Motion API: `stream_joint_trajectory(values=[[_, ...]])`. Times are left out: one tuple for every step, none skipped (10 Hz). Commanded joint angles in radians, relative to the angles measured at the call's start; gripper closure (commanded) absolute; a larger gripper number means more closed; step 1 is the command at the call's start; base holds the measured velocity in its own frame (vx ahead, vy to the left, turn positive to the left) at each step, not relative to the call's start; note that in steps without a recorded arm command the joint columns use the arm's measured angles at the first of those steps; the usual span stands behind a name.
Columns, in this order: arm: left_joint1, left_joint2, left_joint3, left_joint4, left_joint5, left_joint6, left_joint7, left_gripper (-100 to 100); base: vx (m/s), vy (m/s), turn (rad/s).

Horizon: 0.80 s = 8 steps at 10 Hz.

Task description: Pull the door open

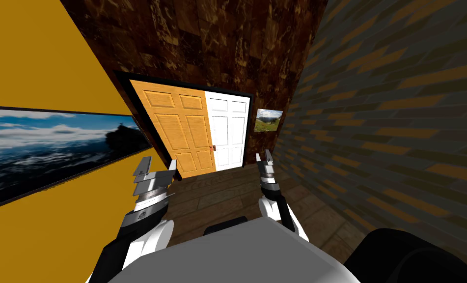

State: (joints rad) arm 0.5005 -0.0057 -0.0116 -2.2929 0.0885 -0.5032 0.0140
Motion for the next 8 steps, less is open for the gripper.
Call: stream_joint_trajectory(values=[[-0.007,0.012,0.005,0.035,0.001,-0.008,0.004,-100,0.054,0.115,-0.059],[-0.010,0.018,0.008,0.056,0.002,-0.013,0.007,-100,0.142,-0.019,-0.027],[-0.014,0.024,0.011,0.076,0.002,-0.017,0.010,-100,0.182,-0.044,-0.017],[-0.017,0.028,0.013,0.091,0.003,-0.021,0.011,-100,0.160,-0.048,-0.024],[-0.020,0.032,0.015,0.105,0.003,-0.024,0.013,-100,0.108,-0.029,-0.019],[-0.022,0.036,0.017,0.120,0.004,-0.027,0.015,-100,0.084,-0.003,-0.020],[-0.025,0.040,0.019,0.134,0.004,-0.031,0.017,-100,0.083,-0.001,-0.019],[-0.031,0.048,0.024,0.167,0.005,-0.038,0.021,-100,0.110,0.011,-0.047]])
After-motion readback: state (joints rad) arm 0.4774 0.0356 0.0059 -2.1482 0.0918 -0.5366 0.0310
